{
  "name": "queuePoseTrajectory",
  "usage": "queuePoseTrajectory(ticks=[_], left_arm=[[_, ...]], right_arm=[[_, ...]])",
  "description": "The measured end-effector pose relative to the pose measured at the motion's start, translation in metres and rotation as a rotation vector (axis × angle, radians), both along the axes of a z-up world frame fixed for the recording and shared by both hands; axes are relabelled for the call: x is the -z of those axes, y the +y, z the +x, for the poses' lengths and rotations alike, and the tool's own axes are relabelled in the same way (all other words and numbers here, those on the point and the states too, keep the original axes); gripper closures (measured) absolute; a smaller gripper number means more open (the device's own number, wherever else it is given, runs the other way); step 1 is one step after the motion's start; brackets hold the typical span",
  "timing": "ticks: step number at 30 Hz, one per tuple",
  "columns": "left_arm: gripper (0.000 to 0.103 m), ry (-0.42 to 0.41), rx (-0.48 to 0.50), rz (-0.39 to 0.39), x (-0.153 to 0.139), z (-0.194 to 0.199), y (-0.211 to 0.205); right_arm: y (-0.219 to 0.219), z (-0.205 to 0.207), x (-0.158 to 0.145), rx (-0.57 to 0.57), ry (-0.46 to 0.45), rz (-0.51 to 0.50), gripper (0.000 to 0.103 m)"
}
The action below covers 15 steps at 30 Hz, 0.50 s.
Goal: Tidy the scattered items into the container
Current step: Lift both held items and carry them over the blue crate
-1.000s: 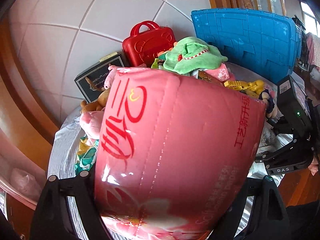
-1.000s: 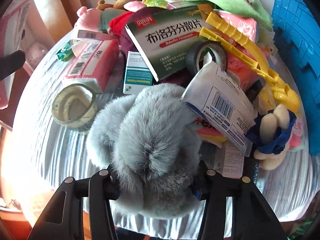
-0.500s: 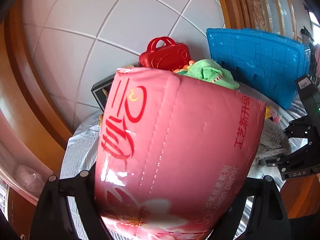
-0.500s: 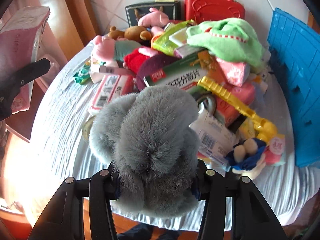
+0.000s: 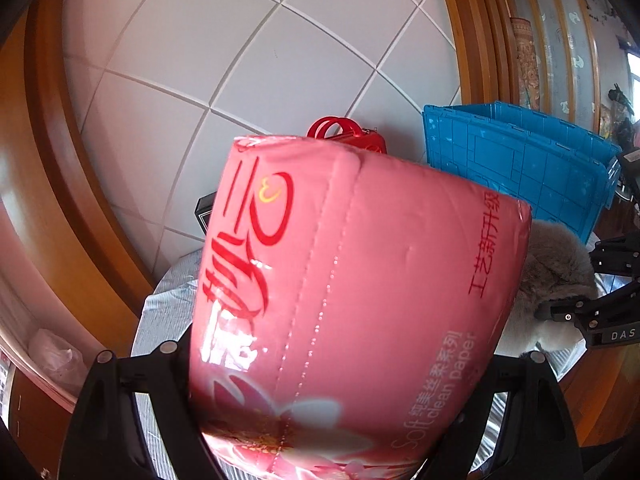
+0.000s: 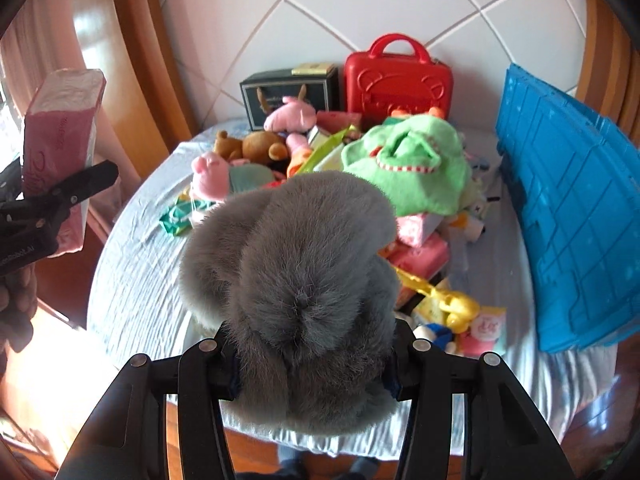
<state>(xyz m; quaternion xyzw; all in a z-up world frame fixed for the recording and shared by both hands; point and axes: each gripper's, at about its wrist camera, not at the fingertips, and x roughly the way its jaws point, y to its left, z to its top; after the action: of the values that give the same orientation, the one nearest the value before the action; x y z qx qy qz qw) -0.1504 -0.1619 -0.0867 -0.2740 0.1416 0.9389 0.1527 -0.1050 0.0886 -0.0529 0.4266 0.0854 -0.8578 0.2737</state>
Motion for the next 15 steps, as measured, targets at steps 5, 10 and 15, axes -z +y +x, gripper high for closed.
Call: queuePoseTrajectory(ticks=[5,10,15], left_arm=[[0.018,0.018,-0.007,0.001,-0.023,-0.006,0.008],[0.018,0.055,-0.019,-0.008,-0.044,-0.011,0.026],[0.018,0.067,-0.036,-0.007,-0.063,-0.023,0.059]], right_arm=[[0.013,-0.005,-0.027,0.005,0.025,-0.027,0.053],[0.038,-0.014,-0.056,0.005,0.071,-0.057,0.052],[0.069,-0.032,-0.086,-0.002,0.115,-0.092,0.052]])
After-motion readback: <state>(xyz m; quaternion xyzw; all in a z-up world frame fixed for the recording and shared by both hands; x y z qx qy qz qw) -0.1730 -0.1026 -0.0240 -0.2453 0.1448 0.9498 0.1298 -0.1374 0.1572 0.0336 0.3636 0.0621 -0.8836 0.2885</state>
